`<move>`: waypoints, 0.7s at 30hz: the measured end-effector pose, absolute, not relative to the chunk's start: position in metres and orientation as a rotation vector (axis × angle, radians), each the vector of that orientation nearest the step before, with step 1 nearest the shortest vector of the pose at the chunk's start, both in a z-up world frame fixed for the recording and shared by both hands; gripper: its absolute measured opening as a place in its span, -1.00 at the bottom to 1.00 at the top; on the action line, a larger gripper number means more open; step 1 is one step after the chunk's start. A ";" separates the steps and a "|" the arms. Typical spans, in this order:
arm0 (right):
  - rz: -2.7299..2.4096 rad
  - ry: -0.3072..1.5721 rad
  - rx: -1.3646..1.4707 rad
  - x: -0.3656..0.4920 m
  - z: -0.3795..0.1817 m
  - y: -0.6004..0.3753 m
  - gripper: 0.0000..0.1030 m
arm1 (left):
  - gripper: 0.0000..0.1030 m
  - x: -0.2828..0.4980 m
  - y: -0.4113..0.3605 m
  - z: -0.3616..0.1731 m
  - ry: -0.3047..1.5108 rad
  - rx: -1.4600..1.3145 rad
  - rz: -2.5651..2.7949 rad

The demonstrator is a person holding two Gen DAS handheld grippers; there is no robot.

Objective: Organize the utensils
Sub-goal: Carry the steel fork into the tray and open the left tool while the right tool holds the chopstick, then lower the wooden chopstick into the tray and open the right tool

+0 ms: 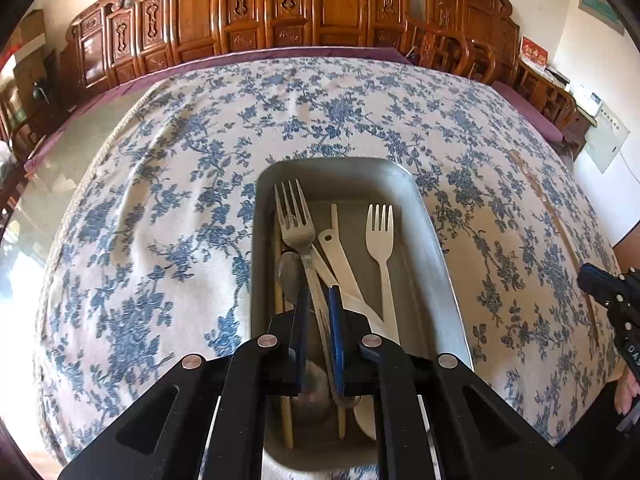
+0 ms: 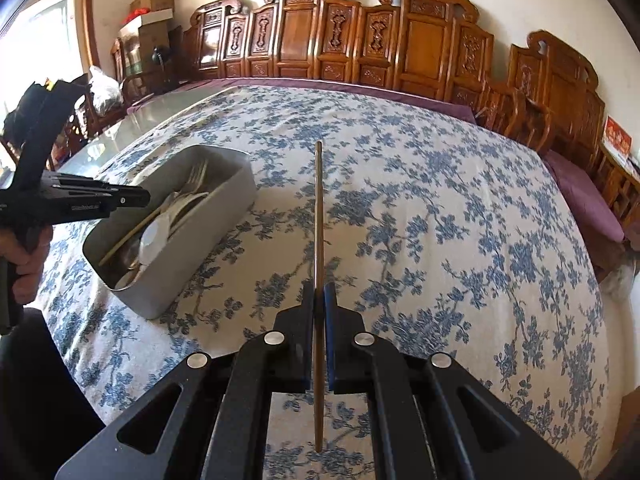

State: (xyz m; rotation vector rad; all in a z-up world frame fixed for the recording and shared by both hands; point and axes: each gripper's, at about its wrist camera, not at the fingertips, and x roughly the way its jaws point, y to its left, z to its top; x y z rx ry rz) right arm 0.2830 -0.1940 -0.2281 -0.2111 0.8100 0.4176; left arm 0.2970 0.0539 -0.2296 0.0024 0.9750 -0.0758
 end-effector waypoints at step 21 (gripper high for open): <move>0.523 0.868 -0.195 0.261 -0.204 -0.104 -0.88 | 0.57 0.250 0.086 -0.177 0.882 0.027 -0.107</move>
